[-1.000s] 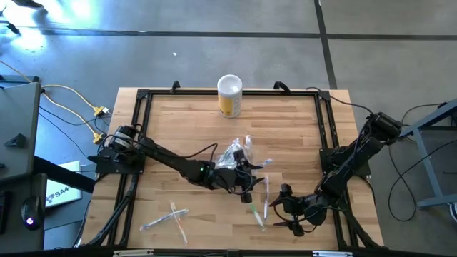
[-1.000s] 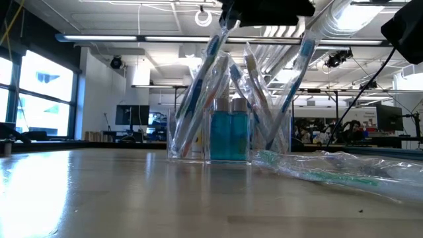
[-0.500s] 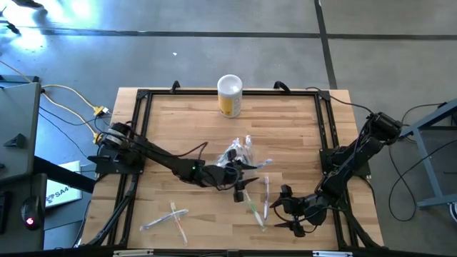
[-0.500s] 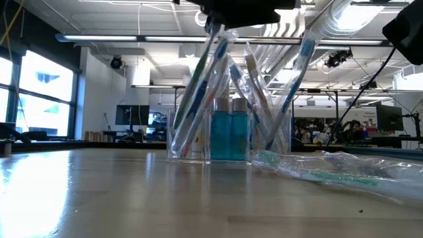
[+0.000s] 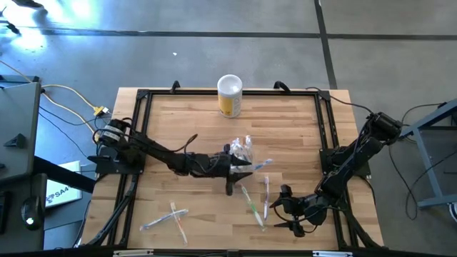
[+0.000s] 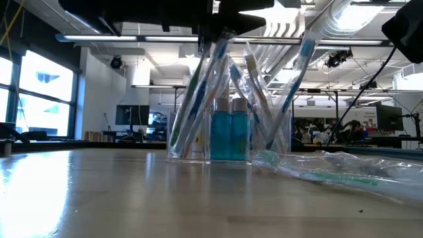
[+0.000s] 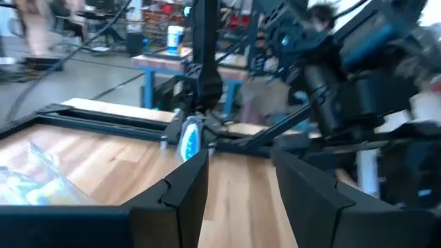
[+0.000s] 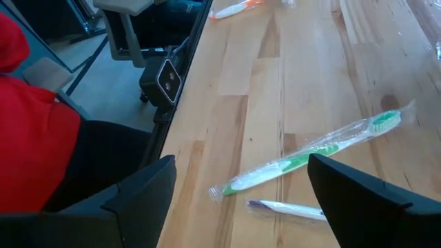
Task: Pick & Place toothbrushing station
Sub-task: Put the purple toothbrush into the right part of the transparent organizer
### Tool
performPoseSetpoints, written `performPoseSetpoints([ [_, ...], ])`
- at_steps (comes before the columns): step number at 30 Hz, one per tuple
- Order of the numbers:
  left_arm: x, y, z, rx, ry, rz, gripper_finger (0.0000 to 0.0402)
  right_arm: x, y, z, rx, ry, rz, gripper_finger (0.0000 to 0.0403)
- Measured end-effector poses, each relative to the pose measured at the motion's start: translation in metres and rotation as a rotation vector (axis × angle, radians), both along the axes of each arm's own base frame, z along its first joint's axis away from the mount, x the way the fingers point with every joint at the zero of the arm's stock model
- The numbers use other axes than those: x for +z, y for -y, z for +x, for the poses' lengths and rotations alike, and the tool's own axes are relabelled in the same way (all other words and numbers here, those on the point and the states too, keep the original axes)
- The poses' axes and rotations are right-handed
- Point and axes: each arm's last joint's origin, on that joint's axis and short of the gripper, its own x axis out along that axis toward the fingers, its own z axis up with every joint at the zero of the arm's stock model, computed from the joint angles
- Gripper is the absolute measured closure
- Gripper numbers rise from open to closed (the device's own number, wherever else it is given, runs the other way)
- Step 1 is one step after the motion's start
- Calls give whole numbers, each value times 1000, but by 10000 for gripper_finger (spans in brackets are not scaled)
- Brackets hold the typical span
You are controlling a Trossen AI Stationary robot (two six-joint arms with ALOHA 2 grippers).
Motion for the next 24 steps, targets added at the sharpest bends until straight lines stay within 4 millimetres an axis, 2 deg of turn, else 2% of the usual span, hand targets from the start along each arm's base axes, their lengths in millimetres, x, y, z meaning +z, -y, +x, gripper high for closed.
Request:
performPoseSetpoints([
  [7,-6,-15,-6,-70,78,-125,236,0,0,0,1,0,-1,81],
  [24,-3,-15,-8,-113,107,-147,244,0,0,0,0,0,0,81],
])
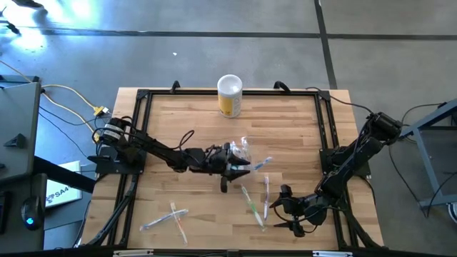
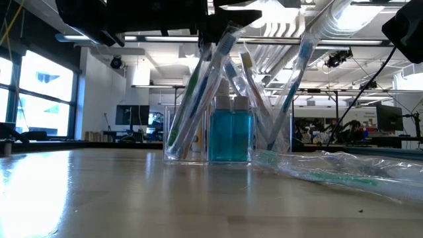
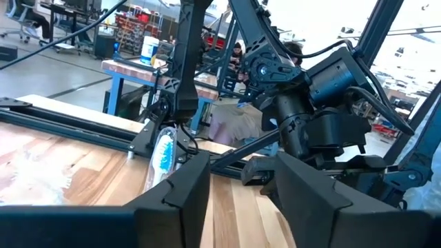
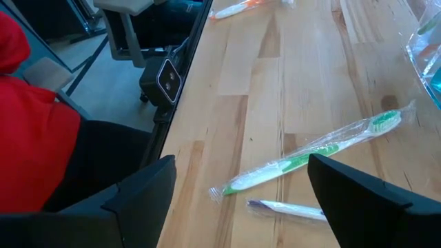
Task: Pick & Place toothbrushing station
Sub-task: Put the purple toothbrush into the right part of the transparent organizer
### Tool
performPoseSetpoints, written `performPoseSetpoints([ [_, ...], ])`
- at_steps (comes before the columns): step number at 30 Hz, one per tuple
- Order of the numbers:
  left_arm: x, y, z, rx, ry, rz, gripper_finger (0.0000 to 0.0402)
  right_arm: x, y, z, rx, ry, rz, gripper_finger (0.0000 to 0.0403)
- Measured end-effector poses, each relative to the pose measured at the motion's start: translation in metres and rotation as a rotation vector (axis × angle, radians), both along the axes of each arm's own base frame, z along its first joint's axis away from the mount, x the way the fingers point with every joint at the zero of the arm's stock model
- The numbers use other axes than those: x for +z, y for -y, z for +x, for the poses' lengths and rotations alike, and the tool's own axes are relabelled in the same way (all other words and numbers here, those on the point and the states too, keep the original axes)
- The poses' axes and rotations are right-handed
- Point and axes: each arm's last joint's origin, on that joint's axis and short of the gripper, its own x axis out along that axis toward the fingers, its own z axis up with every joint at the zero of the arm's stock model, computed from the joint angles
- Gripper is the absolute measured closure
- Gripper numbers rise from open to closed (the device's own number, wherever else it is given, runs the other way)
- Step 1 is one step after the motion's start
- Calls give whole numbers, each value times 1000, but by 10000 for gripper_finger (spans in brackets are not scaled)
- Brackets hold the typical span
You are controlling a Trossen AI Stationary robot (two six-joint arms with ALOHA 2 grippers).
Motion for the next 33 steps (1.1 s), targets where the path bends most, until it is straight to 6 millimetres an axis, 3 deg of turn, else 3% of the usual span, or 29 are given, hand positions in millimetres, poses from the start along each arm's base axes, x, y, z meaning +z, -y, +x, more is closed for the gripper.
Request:
performPoseSetpoints([
  [13,0,1,0,-24,1,14,395,0,0,0,0,0,0,81],
  [21,3,1,-1,-13,6,83,394,0,0,0,0,-1,-1,81],
  [33,35,1,-18,-6,50,209,393,-1,0,0,8,-12,0,81],
])
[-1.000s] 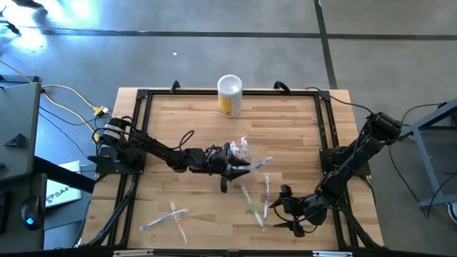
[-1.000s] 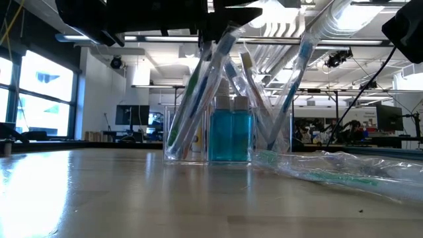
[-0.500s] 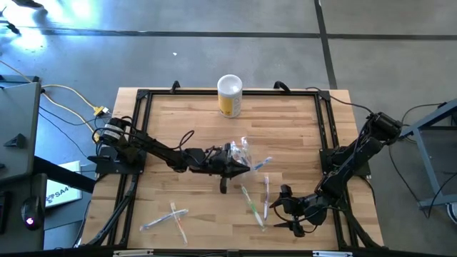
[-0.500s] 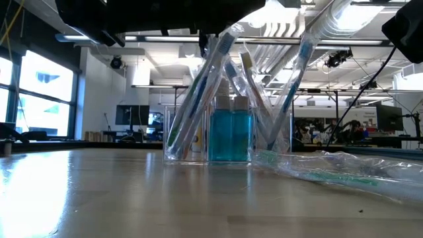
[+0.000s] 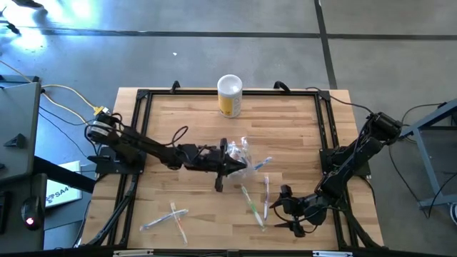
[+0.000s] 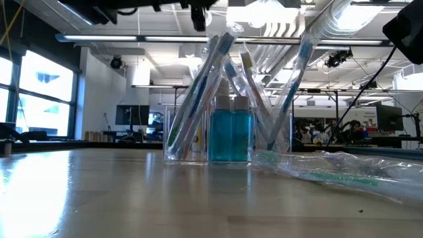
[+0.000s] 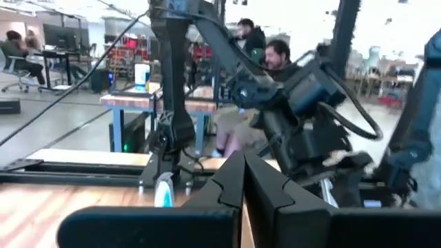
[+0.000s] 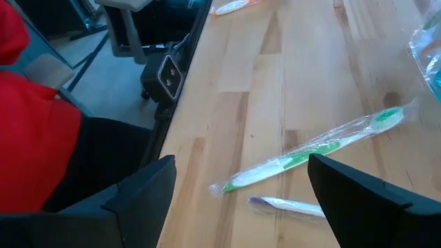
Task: Pick & Place toothbrushing station
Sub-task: Put the purple toothbrush into the right part of the transparent organizer
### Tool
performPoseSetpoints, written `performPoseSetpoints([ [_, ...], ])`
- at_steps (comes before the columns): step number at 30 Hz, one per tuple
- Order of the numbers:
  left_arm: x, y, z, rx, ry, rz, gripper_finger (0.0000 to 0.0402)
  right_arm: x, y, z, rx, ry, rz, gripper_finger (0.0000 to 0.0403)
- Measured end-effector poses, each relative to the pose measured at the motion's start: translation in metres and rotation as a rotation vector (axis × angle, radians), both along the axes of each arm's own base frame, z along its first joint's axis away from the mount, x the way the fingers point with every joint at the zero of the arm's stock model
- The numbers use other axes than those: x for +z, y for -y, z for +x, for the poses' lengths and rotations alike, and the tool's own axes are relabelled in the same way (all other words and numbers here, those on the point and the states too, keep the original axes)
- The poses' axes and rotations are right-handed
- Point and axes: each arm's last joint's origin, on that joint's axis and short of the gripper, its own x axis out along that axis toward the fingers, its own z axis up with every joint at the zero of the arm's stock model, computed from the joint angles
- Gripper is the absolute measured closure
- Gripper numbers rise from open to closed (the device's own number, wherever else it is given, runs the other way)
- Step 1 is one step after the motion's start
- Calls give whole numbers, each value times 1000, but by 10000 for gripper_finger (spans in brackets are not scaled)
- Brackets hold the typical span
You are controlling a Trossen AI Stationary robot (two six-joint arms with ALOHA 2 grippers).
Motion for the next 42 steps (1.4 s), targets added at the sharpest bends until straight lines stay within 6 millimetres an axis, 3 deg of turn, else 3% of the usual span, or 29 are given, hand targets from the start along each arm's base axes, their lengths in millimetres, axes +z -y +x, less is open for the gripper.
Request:
performPoseSetpoints([
  [7,19,24,-24,-61,-55,131,394,-14,-4,2,0,-75,30,81],
  [11,20,44,-41,-106,-181,174,394,-18,4,9,-48,-96,13,81],
  [21,-1,84,-75,38,-443,201,394,-36,51,20,-528,-348,109,81],
  [31,-8,90,-82,62,-505,209,394,-40,80,38,-685,-360,145,81],
  [42,-11,89,-83,68,-528,201,394,-81,78,46,-745,-457,61,85],
])
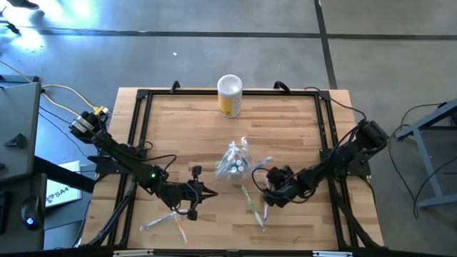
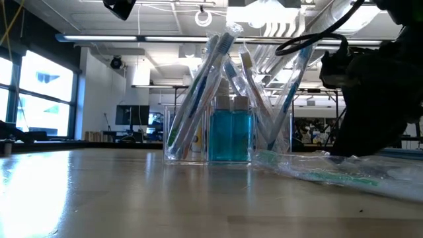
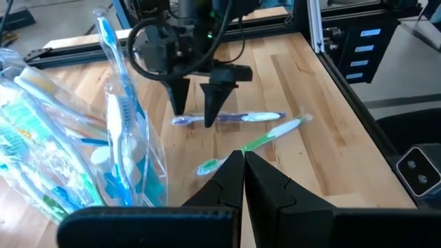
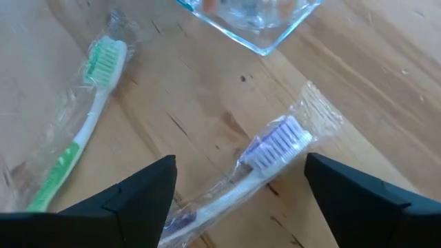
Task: Pick & Place toothbrushing station
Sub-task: Put the purple toothbrush into the right part of the transparent organizer
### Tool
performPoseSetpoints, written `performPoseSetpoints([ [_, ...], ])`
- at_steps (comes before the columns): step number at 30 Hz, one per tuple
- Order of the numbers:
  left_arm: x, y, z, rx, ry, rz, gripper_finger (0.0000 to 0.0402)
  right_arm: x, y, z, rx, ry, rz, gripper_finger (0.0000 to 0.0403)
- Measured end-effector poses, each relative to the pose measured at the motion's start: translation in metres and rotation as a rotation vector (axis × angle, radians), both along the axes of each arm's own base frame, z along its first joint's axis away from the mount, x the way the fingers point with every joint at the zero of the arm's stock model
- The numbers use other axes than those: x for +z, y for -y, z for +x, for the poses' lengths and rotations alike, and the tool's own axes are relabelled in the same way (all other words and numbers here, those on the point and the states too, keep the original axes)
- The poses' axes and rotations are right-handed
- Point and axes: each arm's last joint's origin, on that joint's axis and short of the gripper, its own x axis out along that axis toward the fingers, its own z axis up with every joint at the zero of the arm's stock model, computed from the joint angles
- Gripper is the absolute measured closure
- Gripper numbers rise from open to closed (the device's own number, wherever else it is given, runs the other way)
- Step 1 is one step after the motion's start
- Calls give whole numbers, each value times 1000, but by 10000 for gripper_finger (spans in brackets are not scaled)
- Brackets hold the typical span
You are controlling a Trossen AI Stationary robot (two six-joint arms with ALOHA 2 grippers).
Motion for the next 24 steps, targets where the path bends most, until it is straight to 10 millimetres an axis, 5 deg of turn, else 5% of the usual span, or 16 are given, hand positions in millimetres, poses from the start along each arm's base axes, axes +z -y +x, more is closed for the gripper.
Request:
performPoseSetpoints([
  [6,0,0,0,3,-4,-6,394,1,-1,-5,7,-11,-2,150],
  [15,-3,0,-1,7,-24,-9,394,1,3,-11,0,-67,-32,371],
  [24,-4,-1,-1,1,-38,-6,394,17,-6,-24,65,-78,30,396],
])
